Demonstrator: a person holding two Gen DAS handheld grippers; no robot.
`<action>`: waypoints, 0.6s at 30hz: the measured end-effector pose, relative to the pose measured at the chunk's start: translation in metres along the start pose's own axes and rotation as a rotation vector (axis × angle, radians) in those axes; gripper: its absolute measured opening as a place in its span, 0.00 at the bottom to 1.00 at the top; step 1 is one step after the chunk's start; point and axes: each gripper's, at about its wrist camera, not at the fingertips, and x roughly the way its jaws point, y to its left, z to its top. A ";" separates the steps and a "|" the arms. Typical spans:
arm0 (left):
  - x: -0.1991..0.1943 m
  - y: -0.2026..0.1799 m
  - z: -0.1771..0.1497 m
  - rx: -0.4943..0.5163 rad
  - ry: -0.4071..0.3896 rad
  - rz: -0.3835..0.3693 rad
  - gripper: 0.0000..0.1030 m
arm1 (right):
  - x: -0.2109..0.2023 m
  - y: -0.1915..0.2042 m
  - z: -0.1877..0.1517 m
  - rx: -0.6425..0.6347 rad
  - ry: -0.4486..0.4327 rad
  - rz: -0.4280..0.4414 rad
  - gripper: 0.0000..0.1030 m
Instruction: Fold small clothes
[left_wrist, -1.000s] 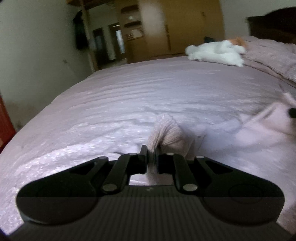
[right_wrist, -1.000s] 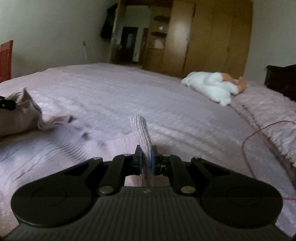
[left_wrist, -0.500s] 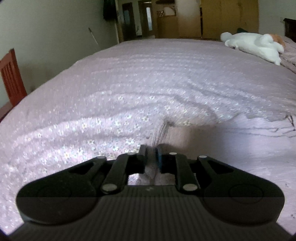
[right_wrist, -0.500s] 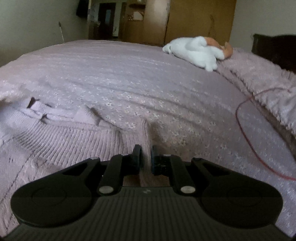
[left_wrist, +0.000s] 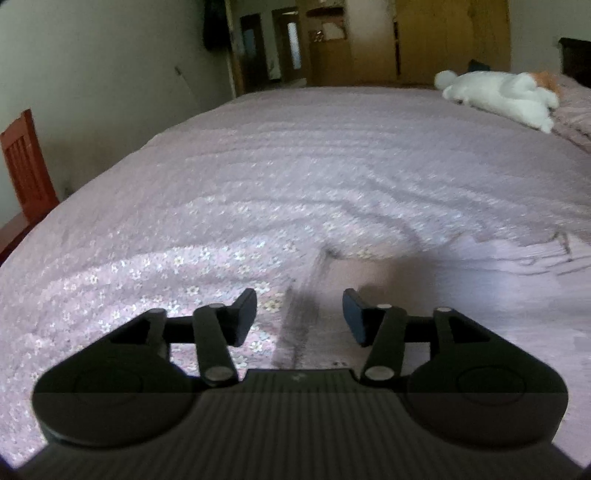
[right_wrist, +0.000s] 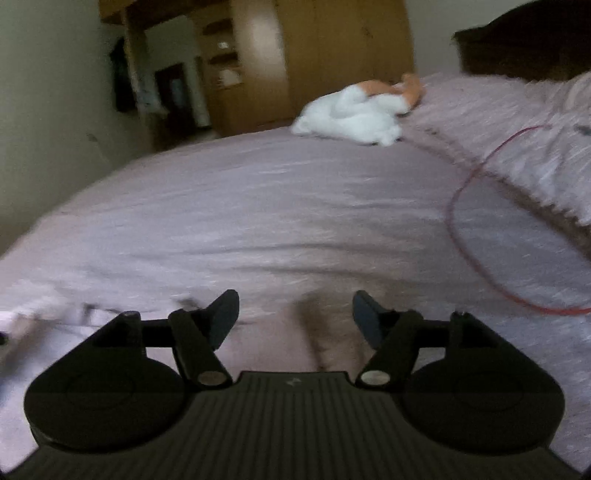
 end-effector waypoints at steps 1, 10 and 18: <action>-0.003 -0.001 0.000 0.000 -0.002 -0.012 0.56 | 0.001 0.001 0.000 0.008 0.021 0.042 0.73; 0.019 0.004 -0.016 -0.022 0.066 0.005 0.58 | 0.036 0.016 -0.025 -0.030 0.216 0.096 0.74; 0.020 0.013 -0.017 -0.048 0.088 0.004 0.65 | 0.041 0.032 -0.042 -0.159 0.185 0.058 0.85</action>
